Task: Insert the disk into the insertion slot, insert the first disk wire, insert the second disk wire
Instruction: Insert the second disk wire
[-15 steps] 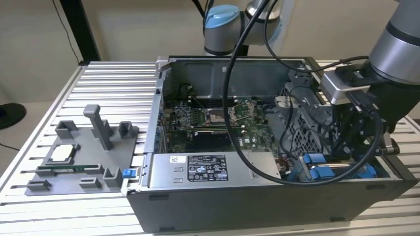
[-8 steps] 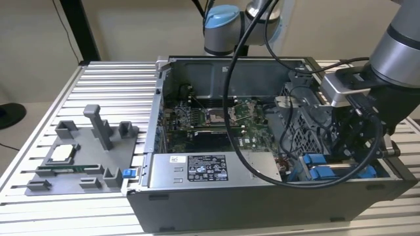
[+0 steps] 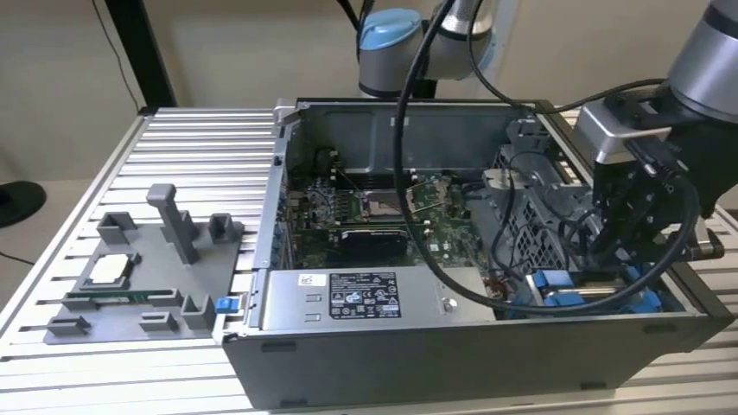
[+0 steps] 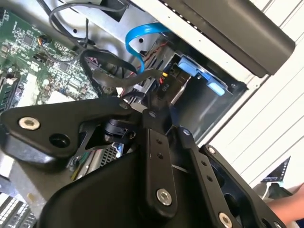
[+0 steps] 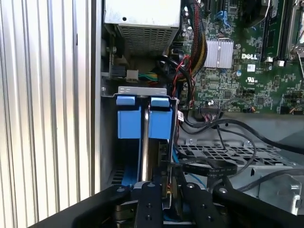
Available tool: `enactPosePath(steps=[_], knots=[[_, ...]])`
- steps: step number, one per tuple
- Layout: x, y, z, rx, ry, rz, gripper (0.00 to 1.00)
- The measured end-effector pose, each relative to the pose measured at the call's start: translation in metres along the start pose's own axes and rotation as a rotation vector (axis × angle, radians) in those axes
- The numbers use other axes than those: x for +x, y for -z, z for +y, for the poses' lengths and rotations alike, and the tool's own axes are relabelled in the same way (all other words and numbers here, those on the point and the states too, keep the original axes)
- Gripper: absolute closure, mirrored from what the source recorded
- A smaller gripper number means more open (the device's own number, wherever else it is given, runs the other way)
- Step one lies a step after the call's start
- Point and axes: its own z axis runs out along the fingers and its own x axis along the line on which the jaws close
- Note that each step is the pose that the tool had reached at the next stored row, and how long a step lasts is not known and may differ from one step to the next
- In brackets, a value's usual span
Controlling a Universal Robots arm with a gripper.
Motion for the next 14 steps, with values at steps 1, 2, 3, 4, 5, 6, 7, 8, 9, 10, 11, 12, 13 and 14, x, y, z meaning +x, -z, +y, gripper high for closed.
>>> enactPosePath(steps=[1,2,3,4,5,6,7,8,9,10,11,12,13,14], knots=[[-0.0002,0.0037,-0.0002,0.0,0.0,0.0003,0.0],[-0.0003,0.0067,-0.0005,0.0,0.0,0.0003,0.0],[-0.0005,0.0096,-0.0006,0.0,0.0,0.0003,0.0],[-0.0006,0.0121,-0.0008,0.0,0.0,0.0003,0.0],[-0.0007,0.0149,-0.001,0.0,0.0,0.0002,0.0],[-0.0009,0.0187,-0.0012,-0.0001,0.0,0.0004,0.0],[-0.0011,0.0227,-0.0014,-0.0001,0.0,0.0002,0.0],[-0.0013,0.0269,-0.0016,0.0,0.0,0.0001,0.0],[-0.0015,0.0315,-0.0019,-0.0001,0.0,0.0004,0.0],[-0.0017,0.0359,-0.0022,0.0,0.0,0.0001,0.0],[-0.0019,0.0407,-0.0025,0.0,0.0,0.0003,0.0],[-0.0021,0.0449,-0.0027,0.0,0.0,0.0003,0.0],[-0.0023,0.0493,-0.003,0.0,0.0,0.0001,0.0],[-0.0025,0.0538,-0.0032,0.0,0.0,0.0003,0.0]])
